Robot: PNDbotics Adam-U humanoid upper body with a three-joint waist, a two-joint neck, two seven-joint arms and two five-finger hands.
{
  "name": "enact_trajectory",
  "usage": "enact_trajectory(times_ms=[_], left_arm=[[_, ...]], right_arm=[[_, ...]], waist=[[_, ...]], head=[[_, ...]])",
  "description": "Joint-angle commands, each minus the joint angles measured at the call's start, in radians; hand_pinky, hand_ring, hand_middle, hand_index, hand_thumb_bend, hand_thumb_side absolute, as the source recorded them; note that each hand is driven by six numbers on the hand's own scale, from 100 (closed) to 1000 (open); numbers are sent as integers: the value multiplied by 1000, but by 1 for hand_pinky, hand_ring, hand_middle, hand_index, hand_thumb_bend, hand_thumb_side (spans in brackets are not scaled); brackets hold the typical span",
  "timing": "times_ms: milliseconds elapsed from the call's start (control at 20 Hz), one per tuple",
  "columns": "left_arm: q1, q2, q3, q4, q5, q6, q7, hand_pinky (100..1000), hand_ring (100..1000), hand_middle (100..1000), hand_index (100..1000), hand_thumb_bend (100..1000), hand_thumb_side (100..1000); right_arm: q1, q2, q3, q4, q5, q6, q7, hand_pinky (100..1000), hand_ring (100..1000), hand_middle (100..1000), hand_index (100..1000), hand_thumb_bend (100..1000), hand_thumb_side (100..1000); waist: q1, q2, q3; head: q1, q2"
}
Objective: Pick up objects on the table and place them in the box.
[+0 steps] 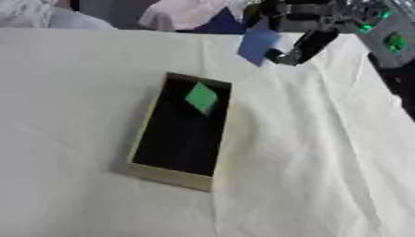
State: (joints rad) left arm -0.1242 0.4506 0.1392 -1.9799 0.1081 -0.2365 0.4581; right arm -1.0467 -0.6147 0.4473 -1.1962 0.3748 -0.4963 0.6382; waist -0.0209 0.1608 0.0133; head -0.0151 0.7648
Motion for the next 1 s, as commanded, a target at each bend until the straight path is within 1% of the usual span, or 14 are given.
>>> enact_trajectory(times_ms=[50,200,350,650,800,1000], left_arm=[[-9,28,2,-20,4,1,-3,730,789,764,878,295,889],[-9,27,1,-20,6,1,-4,730,789,764,878,296,889],[-12,27,-1,-20,8,2,-6,730,789,764,878,297,887],[-11,29,-2,-20,8,4,-8,730,789,763,877,298,885],[-10,30,-2,-20,8,3,-8,730,789,763,877,298,885],[-5,33,-1,-20,7,3,-7,729,788,763,876,298,886]], right_arm=[[-42,29,10,9,21,-19,0,655,529,425,570,100,100],[-62,67,25,33,31,-32,-4,648,523,415,532,100,100],[-71,88,30,46,58,-40,-32,639,517,409,516,100,100],[-77,105,38,52,125,-57,-96,639,520,412,516,100,100],[-82,107,47,61,147,-65,-111,641,523,416,521,100,100],[-87,92,61,84,150,-81,-115,651,533,426,537,100,100]], waist=[[3,-17,3],[2,-20,6],[1,-23,9],[-3,-29,15],[-6,-32,18],[-11,-34,21]], head=[[-6,5],[-7,5],[-9,5],[-11,5],[-11,5],[-10,5]])
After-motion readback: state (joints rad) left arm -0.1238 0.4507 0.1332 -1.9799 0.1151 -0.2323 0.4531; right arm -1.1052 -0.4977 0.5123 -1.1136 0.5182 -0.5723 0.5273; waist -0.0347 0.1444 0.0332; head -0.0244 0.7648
